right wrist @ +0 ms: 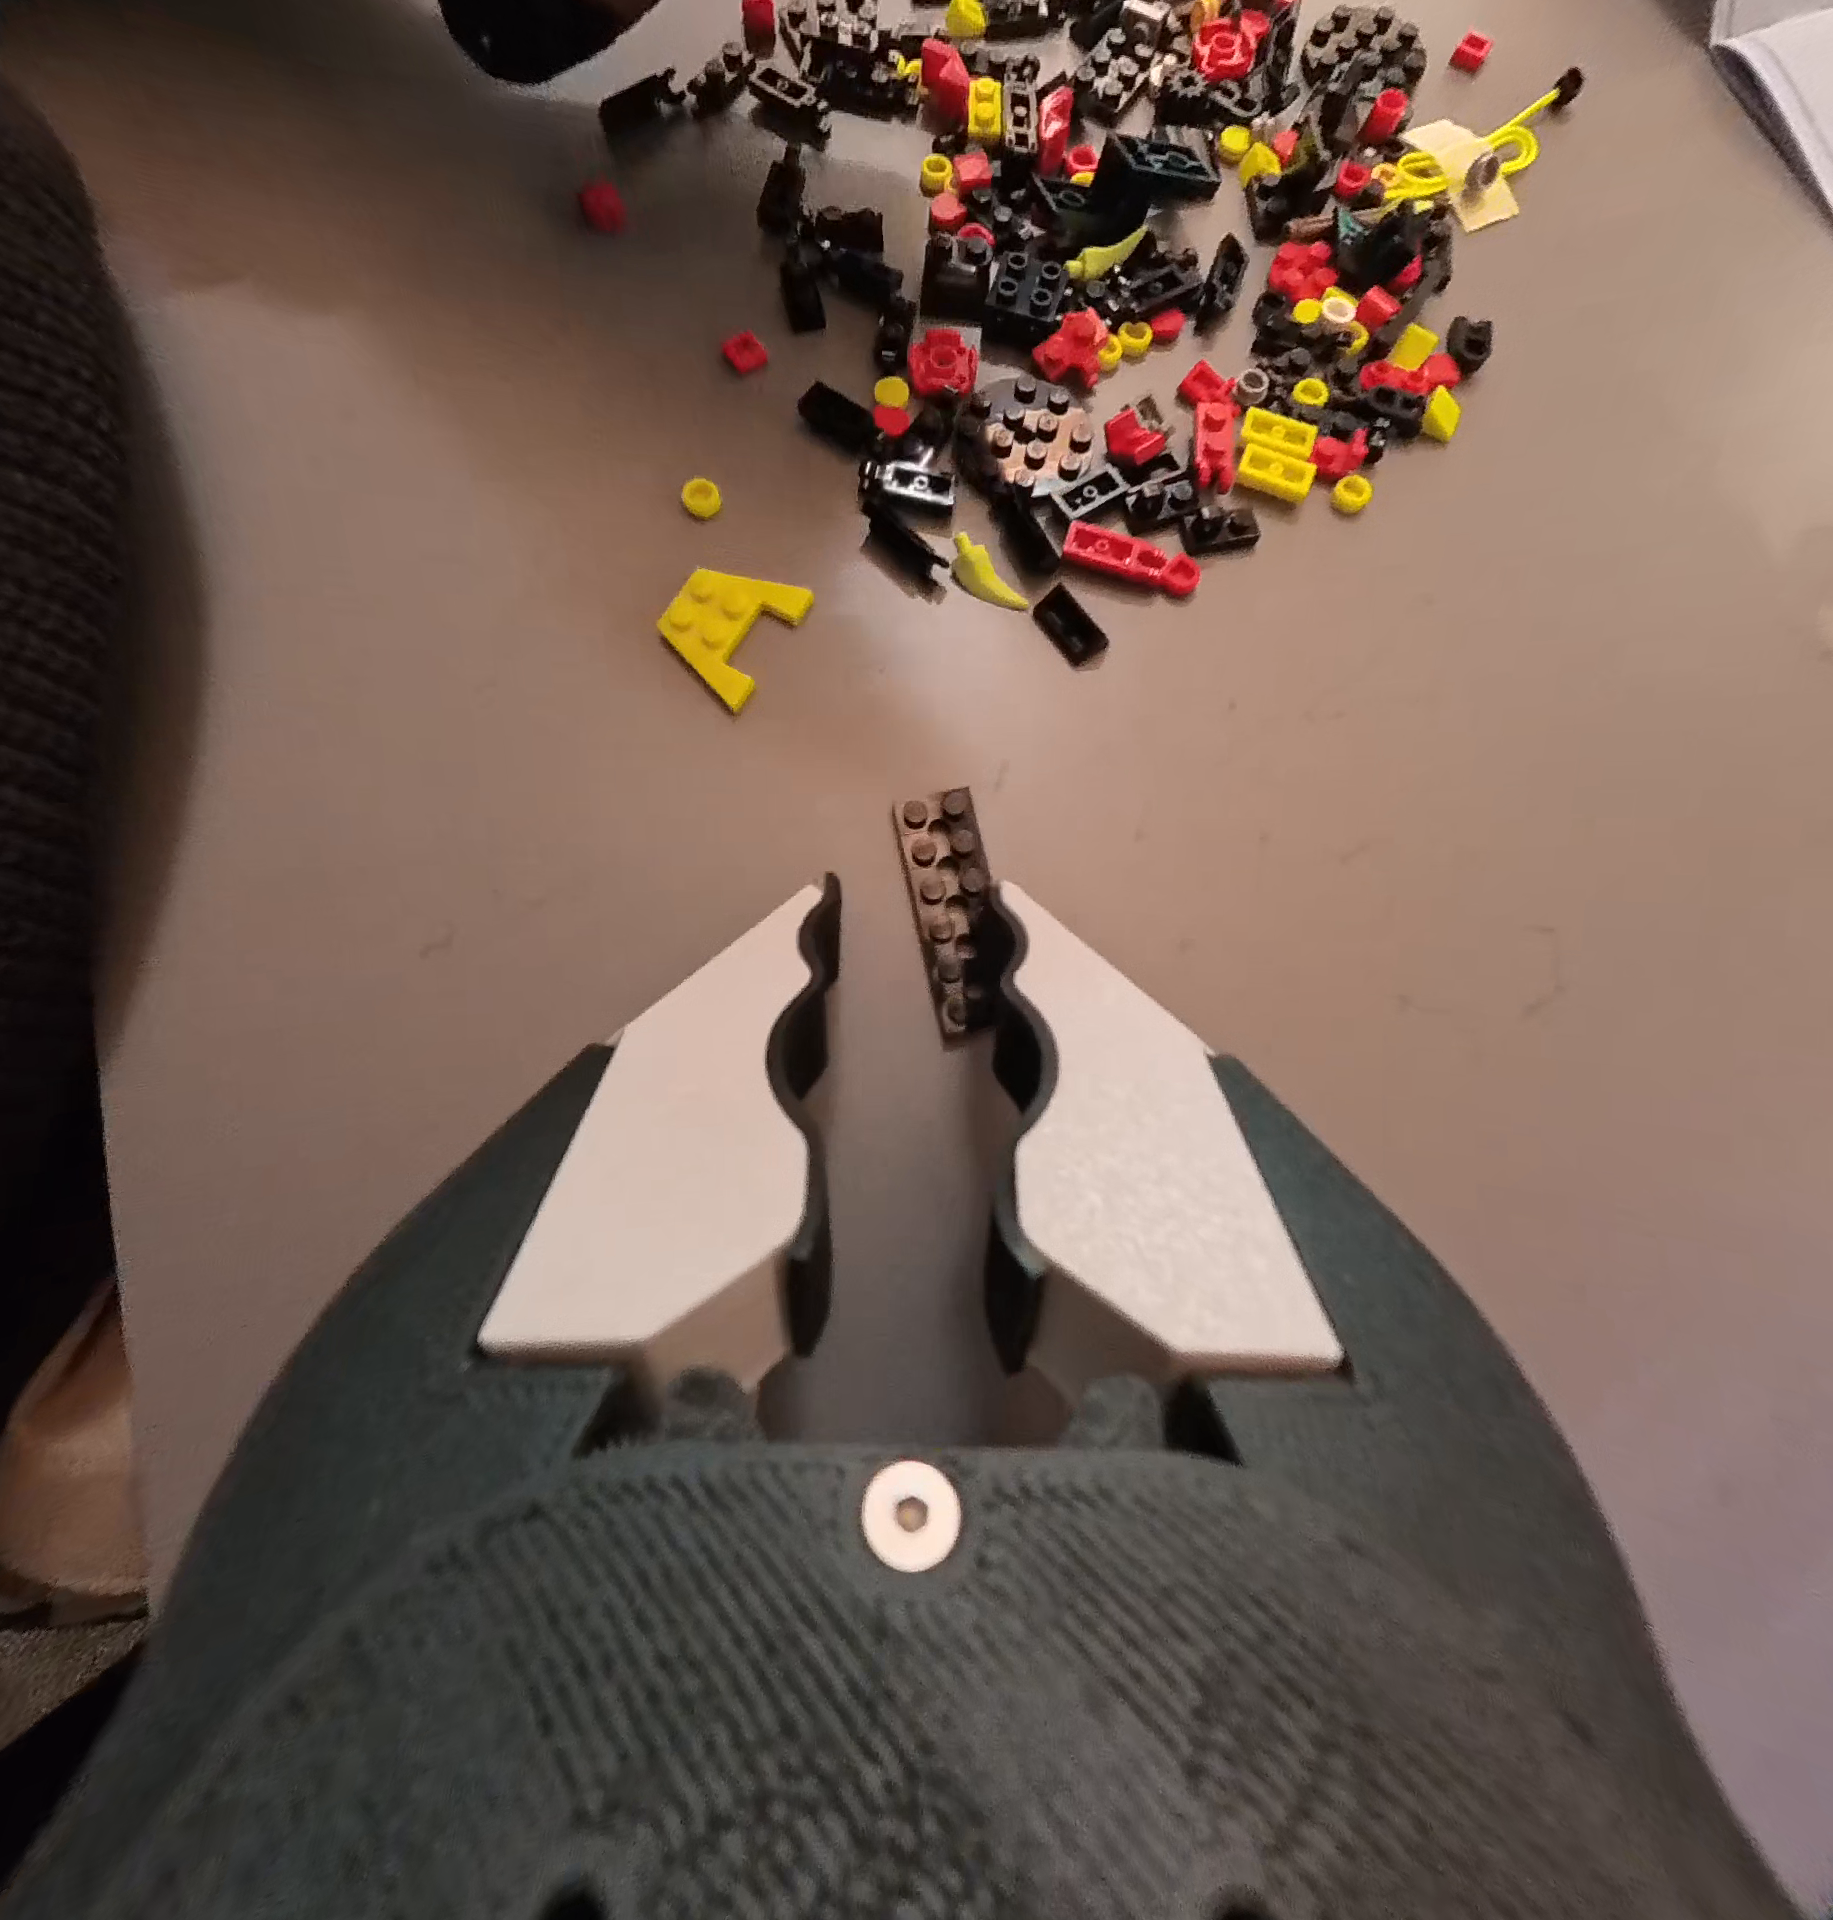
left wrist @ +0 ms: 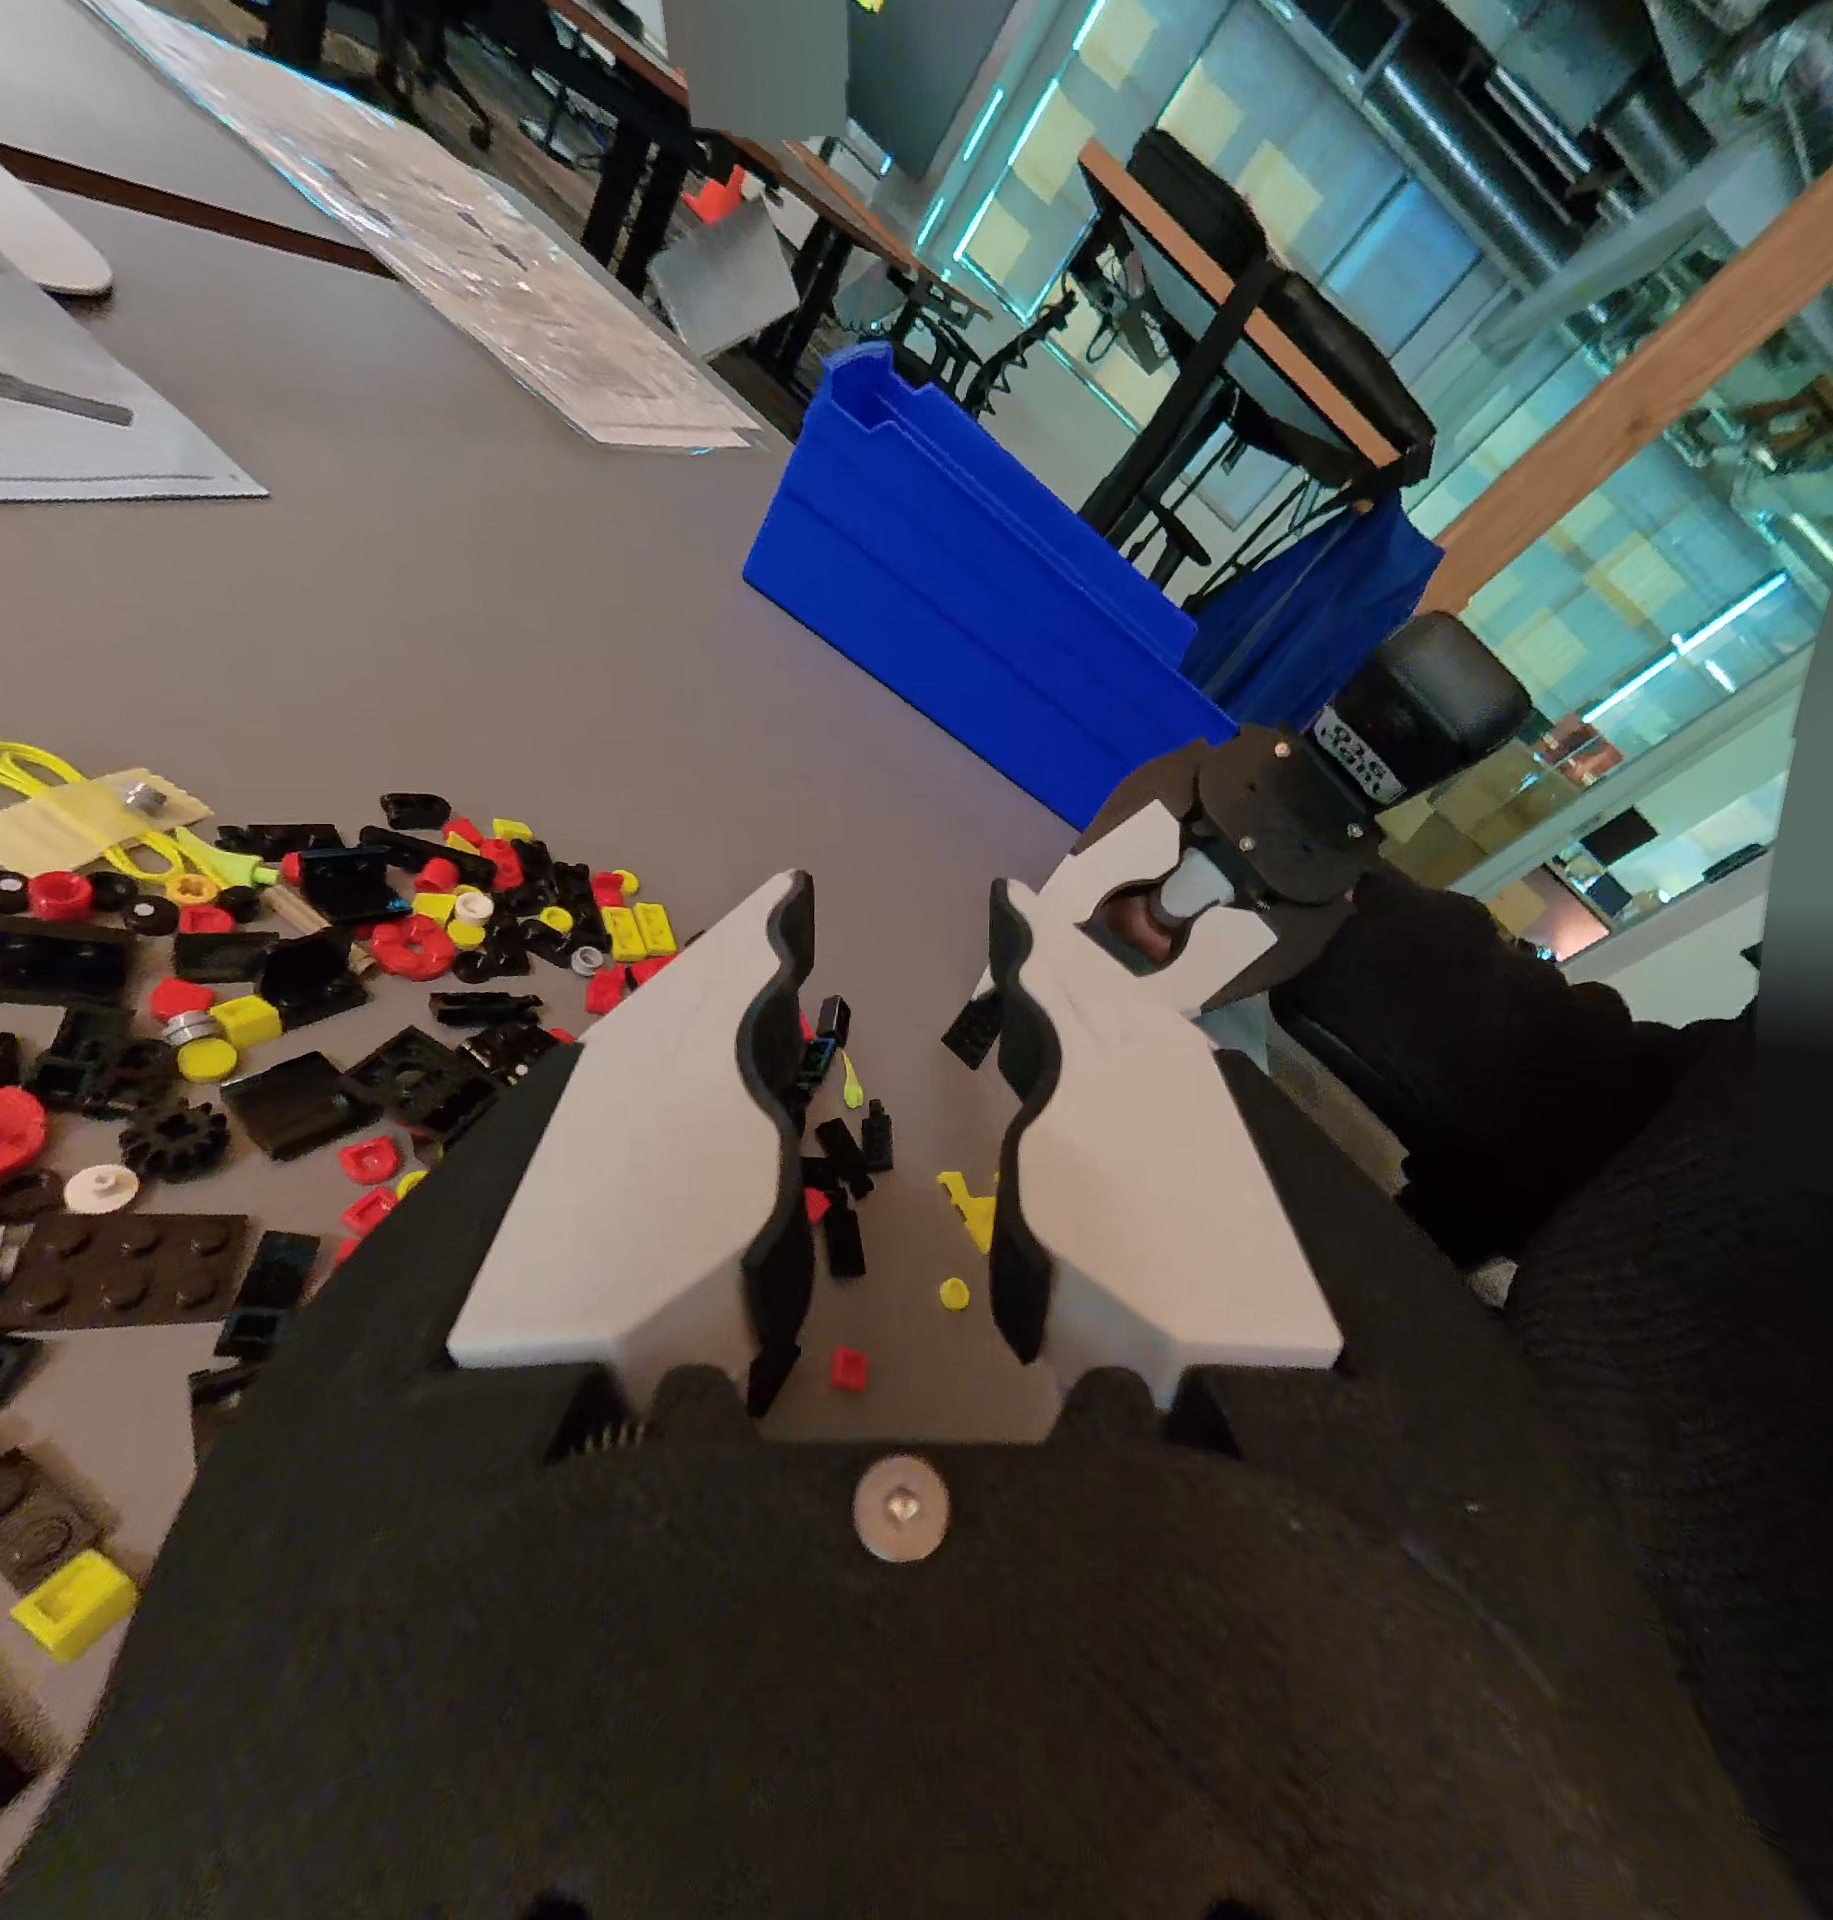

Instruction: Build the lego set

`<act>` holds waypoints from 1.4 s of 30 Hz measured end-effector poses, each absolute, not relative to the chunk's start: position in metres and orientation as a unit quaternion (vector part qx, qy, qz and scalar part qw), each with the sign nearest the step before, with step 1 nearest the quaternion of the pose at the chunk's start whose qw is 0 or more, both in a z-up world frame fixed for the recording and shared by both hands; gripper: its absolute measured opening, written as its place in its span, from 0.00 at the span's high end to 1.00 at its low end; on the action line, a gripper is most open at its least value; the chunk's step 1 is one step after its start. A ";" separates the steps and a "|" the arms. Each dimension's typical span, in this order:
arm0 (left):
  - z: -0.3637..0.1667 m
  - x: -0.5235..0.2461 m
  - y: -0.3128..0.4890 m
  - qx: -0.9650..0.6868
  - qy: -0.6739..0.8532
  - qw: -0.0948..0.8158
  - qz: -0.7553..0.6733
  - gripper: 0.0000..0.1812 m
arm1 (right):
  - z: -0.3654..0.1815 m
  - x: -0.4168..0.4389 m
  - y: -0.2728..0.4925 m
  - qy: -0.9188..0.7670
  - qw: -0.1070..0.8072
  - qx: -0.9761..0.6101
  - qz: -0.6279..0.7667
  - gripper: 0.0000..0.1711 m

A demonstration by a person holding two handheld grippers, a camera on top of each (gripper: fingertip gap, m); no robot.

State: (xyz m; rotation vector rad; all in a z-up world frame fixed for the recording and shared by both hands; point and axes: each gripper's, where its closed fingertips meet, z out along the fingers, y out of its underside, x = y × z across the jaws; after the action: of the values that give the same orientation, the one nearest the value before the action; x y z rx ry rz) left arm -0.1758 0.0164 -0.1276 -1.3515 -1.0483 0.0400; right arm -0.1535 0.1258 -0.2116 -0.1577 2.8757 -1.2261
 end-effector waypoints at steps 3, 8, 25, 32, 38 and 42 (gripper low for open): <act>-0.128 -0.174 0.020 -0.609 -0.452 0.652 0.026 0.83 | -0.212 -0.152 0.126 0.919 0.010 -0.050 -0.391 0.85; -0.133 -0.169 0.029 -0.636 -0.434 0.637 0.039 0.83 | -0.212 -0.154 0.128 0.919 0.009 -0.049 -0.390 0.87; -0.135 -0.167 0.034 -0.633 -0.439 0.638 0.020 0.84 | -0.191 -0.159 0.119 0.896 -0.001 -0.033 -0.443 0.83; -0.137 -0.165 0.035 -0.633 -0.445 0.634 -0.004 0.85 | -0.193 -0.159 0.118 0.897 -0.002 -0.035 -0.440 0.83; -0.138 -0.165 0.035 -0.634 -0.445 0.632 0.000 0.85 | -0.198 -0.162 0.120 0.903 -0.022 -0.042 -0.426 0.86; -0.137 -0.165 0.036 -0.635 -0.444 0.632 0.000 0.86 | -0.198 -0.160 0.118 0.904 -0.025 -0.049 -0.424 0.86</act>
State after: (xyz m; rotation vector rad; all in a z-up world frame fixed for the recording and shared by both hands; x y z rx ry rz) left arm -0.1646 0.0356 -0.1375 -1.4521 -1.0159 -0.0007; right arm -0.1599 0.1179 -0.1984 -0.1573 2.8859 -1.3532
